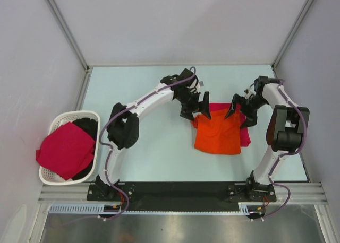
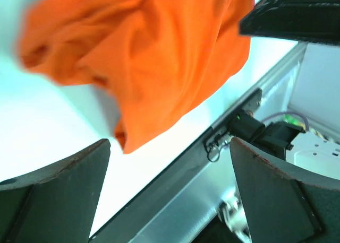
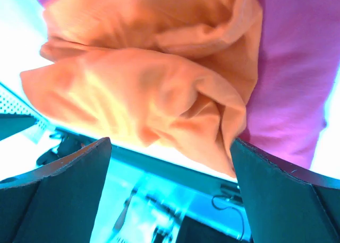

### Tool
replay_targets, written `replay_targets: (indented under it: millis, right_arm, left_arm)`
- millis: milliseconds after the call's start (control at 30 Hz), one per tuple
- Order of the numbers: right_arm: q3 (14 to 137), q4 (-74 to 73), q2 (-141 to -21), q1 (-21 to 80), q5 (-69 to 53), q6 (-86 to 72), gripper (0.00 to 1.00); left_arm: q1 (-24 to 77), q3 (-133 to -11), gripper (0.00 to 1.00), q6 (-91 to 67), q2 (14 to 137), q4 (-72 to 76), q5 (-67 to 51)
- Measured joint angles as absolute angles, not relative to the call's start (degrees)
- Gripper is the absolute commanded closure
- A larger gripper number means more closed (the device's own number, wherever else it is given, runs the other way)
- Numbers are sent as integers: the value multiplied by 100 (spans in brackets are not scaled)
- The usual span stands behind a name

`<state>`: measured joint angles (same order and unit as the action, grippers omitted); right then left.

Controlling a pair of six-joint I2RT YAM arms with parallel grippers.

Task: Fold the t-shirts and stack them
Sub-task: Put the neatly folded tshirt into the corner of the board with both arms

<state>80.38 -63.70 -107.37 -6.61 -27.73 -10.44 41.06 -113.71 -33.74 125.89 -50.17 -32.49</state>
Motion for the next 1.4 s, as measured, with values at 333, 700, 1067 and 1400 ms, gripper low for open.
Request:
replay_targets:
  millis: [333, 700, 1067, 1400]
  right_arm:
    - [8278, -6298, -10700, -659, -2340, -1020, 0]
    - [8230, -5824, -11183, -659, -2272, -1020, 0]
    - [8473, -5712, -11666, -648, -2405, -1063, 0]
    - [8978, -5518, -11961, -637, -2753, -1135, 0]
  left_arm:
    - [3723, -10337, 0, -3100, 12167, -4984, -2768]
    - [3557, -10204, 0, -3107, 12890, -4696, -2910]
    - [3548, -10698, 0, -3210, 13187, -4510, -3129]
    - [3546, -11087, 0, -3369, 13251, -4493, -3197]
